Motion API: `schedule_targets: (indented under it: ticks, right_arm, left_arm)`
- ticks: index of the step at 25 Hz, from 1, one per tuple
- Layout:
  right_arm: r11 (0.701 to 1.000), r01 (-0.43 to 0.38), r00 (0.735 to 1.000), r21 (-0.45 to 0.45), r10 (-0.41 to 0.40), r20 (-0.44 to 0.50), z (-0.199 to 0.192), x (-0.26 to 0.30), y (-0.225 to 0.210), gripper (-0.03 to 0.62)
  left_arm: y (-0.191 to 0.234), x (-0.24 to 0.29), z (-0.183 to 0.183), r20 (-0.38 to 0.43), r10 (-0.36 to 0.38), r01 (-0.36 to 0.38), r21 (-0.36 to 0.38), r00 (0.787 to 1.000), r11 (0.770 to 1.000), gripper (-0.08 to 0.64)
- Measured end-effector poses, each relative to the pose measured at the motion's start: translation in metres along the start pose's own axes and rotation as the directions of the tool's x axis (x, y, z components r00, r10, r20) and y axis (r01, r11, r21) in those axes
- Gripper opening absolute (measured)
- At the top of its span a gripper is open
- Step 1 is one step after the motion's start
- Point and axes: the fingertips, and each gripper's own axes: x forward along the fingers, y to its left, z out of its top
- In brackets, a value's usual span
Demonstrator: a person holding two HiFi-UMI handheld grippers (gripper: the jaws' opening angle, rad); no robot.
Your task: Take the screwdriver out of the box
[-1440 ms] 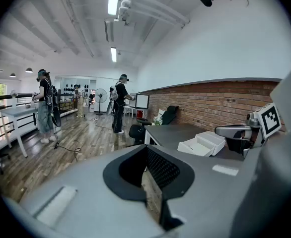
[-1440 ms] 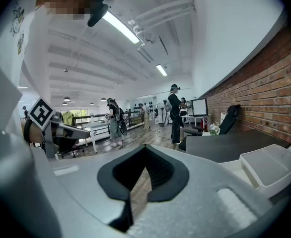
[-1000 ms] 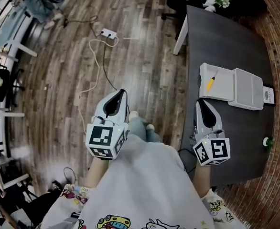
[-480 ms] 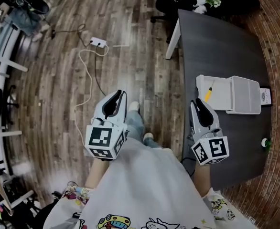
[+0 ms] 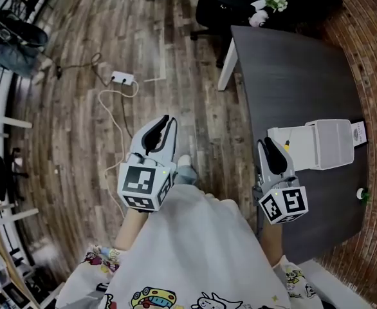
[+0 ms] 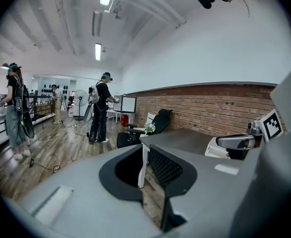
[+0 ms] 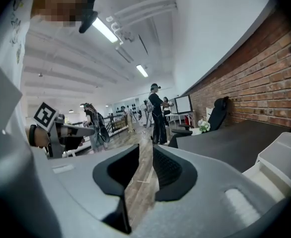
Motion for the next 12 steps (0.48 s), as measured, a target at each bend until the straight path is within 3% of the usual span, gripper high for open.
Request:
schedule_targets:
  ticks: [3, 12]
  right_arm:
    - [0.999, 0.012, 1.000, -0.030, -0.013, -0.021, 0.005, 0.024, 0.005, 0.092]
    - [0.991, 0.131, 0.991, 0.003, -0.131, -0.001, 0.015, 0.047, -0.009, 0.092]
  left_arm:
    - [0.008, 0.014, 0.007, -0.003, -0.037, 0.037, 0.010, 0.999, 0.999, 0.046]
    - [0.028, 0.045, 0.006, -0.045, -0.118, 0.120, 0.032, 0.992, 0.992, 0.046]
